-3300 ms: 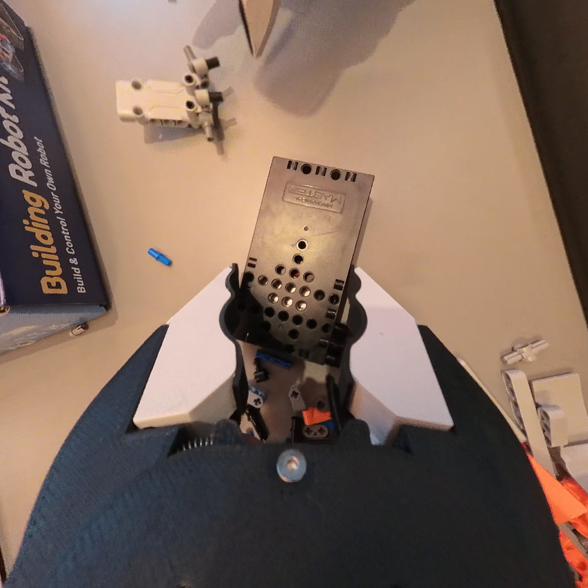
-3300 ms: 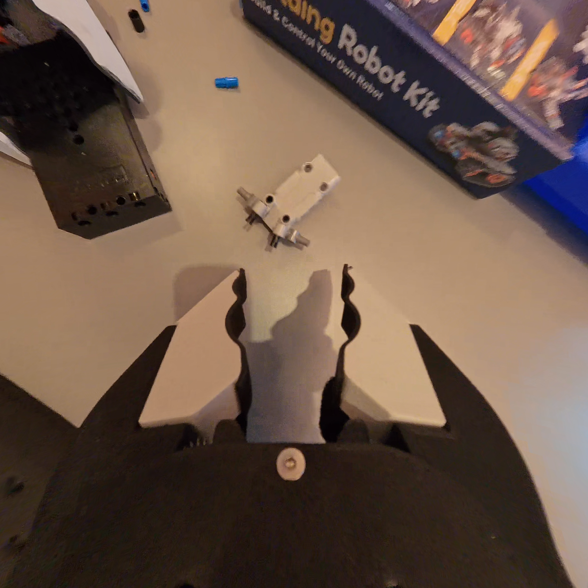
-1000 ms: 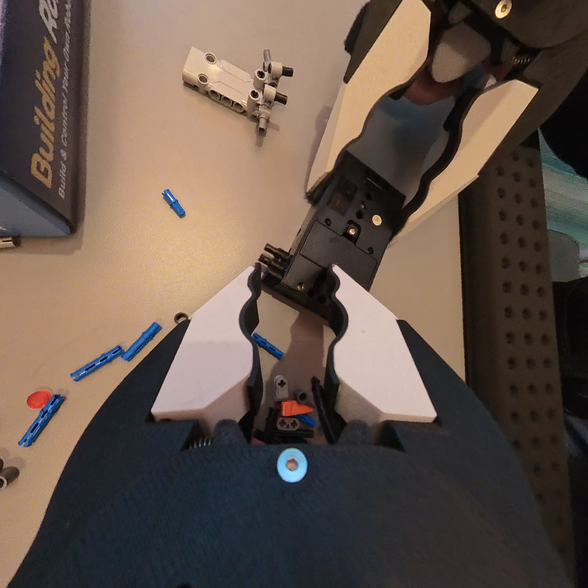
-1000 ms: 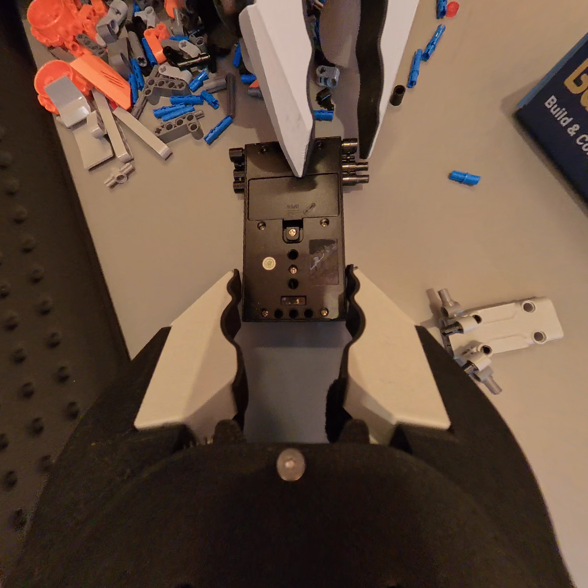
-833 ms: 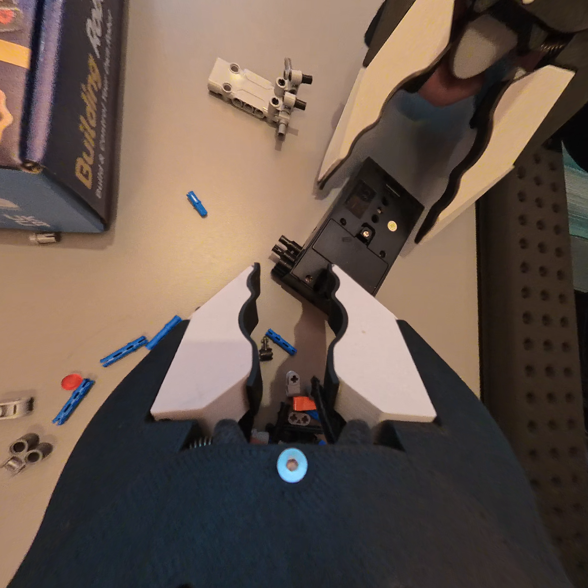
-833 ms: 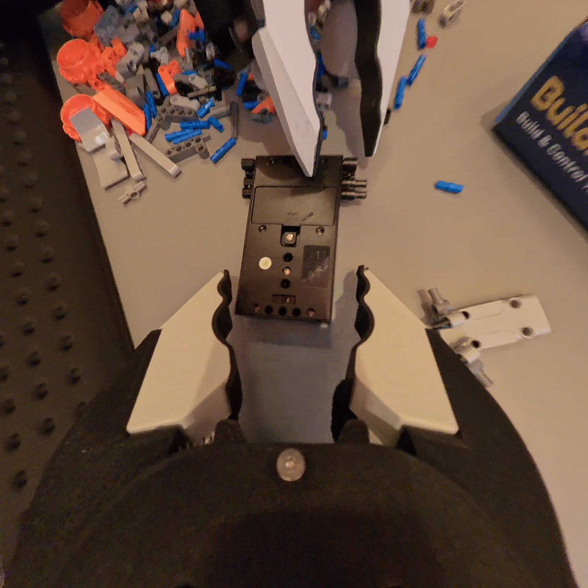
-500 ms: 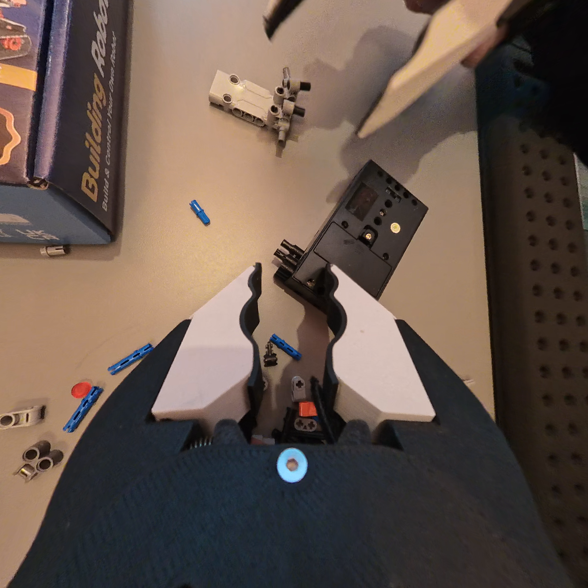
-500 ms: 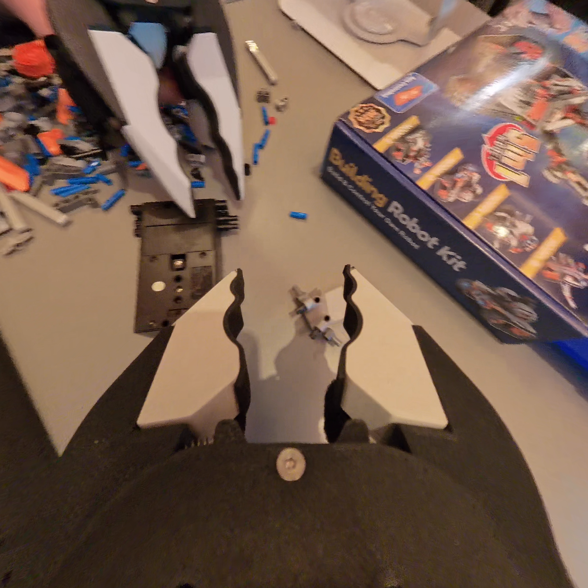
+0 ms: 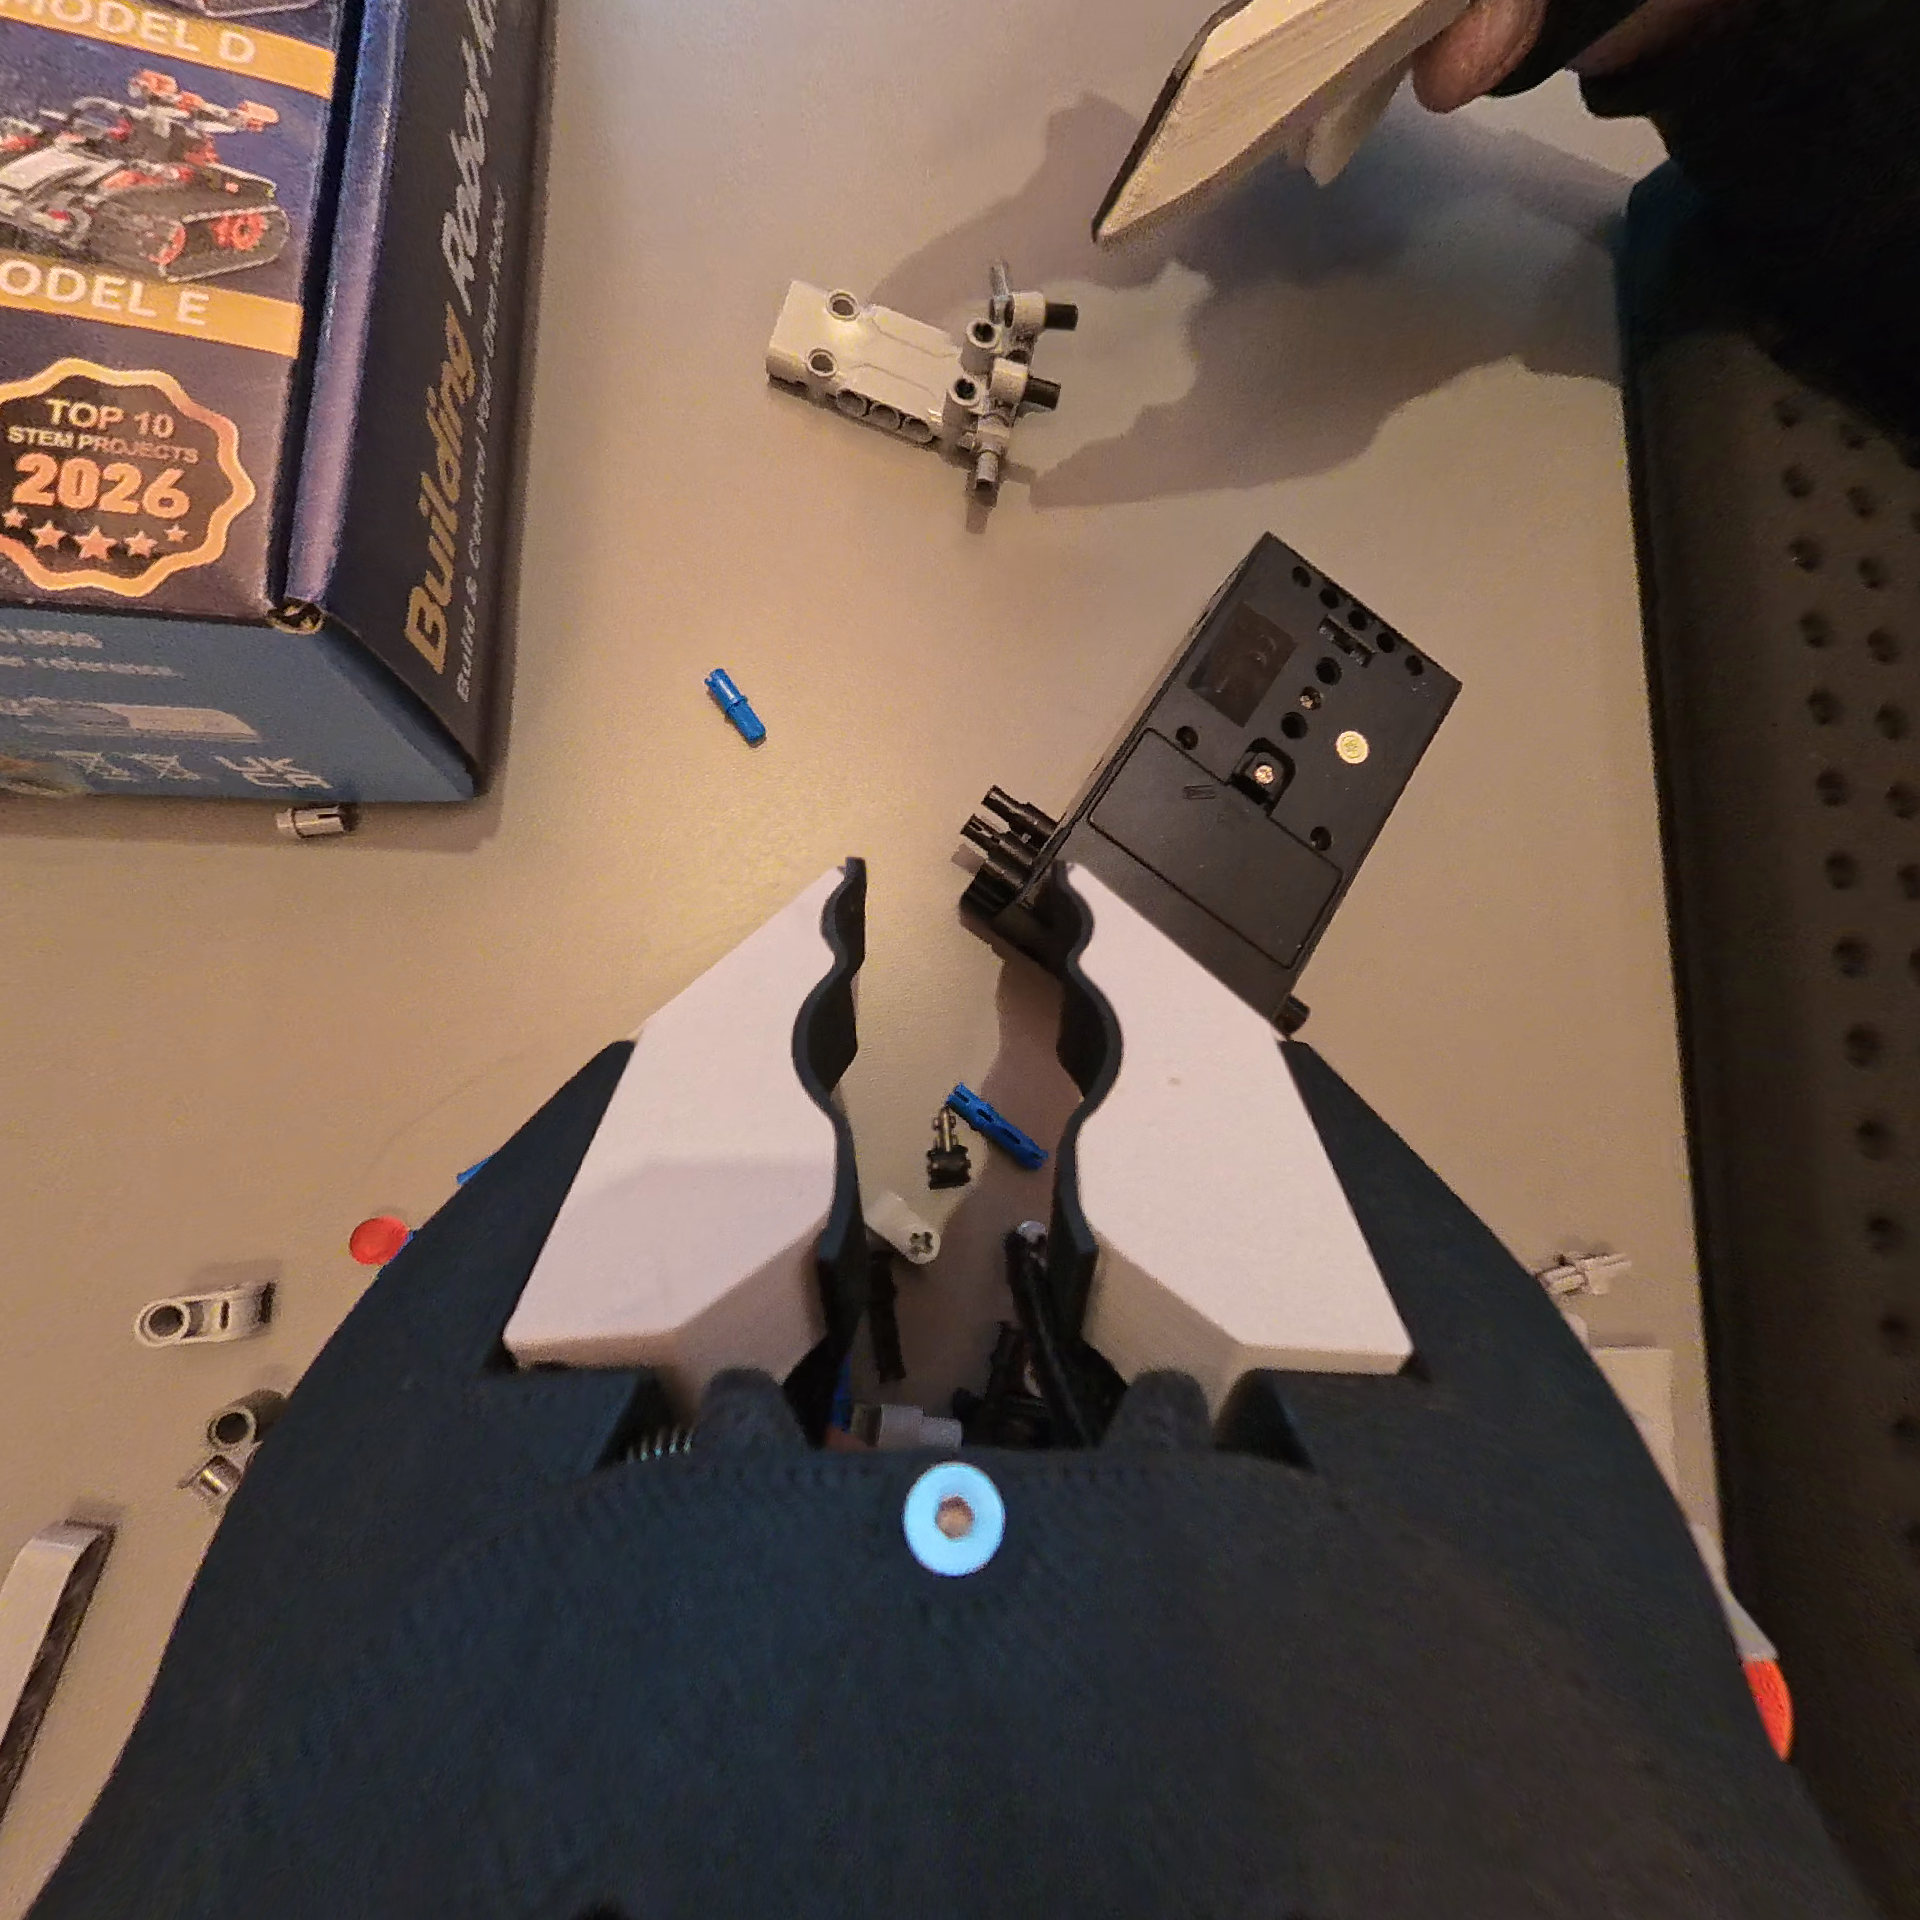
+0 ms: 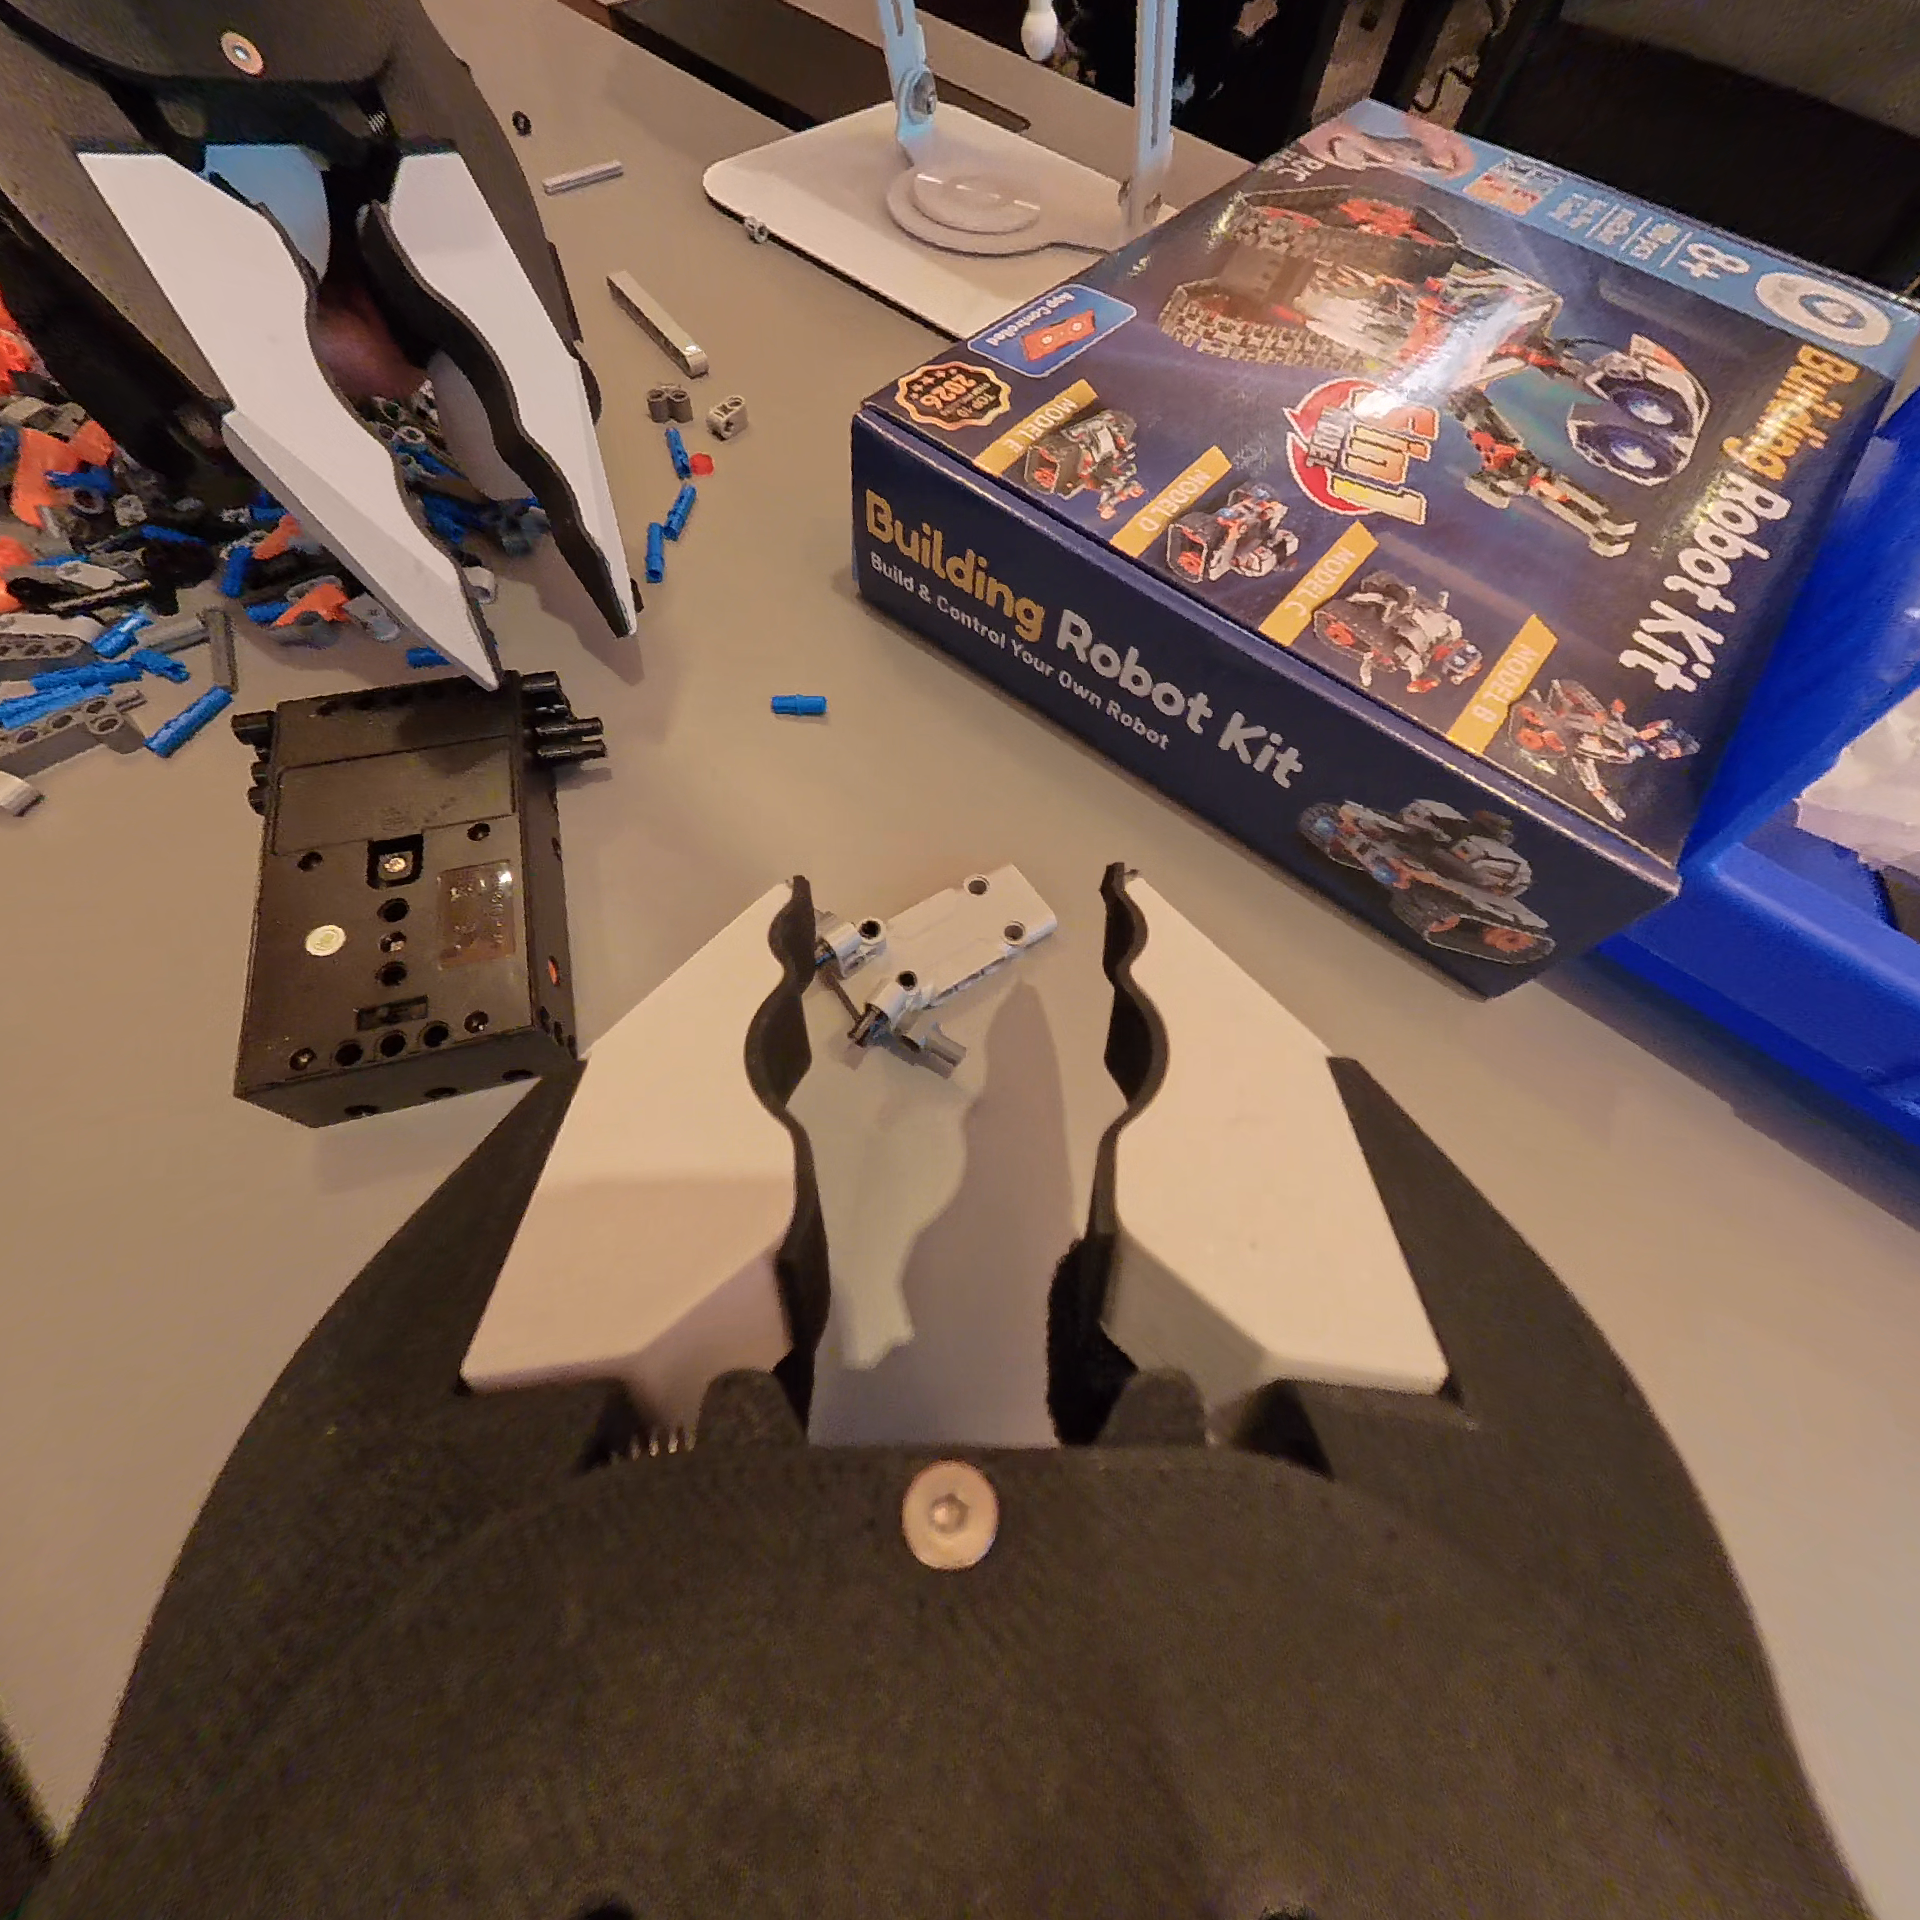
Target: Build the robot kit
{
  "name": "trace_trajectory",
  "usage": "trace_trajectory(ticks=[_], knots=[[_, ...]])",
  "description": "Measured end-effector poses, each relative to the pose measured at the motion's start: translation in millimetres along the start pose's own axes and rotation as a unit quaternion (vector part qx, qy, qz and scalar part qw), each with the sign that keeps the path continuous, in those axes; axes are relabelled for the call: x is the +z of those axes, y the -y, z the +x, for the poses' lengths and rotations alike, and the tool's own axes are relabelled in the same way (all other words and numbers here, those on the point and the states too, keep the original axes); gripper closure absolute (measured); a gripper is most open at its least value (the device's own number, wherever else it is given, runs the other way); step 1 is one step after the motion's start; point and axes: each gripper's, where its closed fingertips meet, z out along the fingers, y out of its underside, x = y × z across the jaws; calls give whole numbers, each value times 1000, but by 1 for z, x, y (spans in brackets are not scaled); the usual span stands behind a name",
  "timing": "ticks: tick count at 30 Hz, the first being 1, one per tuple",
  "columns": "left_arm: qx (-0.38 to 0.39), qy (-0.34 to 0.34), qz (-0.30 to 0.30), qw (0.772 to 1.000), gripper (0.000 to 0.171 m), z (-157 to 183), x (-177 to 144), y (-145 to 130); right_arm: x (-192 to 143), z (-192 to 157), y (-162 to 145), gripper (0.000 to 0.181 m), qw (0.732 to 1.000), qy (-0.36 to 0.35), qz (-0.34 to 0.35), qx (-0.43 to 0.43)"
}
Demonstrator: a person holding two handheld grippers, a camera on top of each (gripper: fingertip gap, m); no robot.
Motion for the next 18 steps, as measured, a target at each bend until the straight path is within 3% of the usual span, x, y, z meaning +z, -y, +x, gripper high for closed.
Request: trace_trajectory(ticks=[18], knots=[[3,0,7,1000,141,-2,-2,0,0,9,-11,133,1000,-15,-7,-7]])
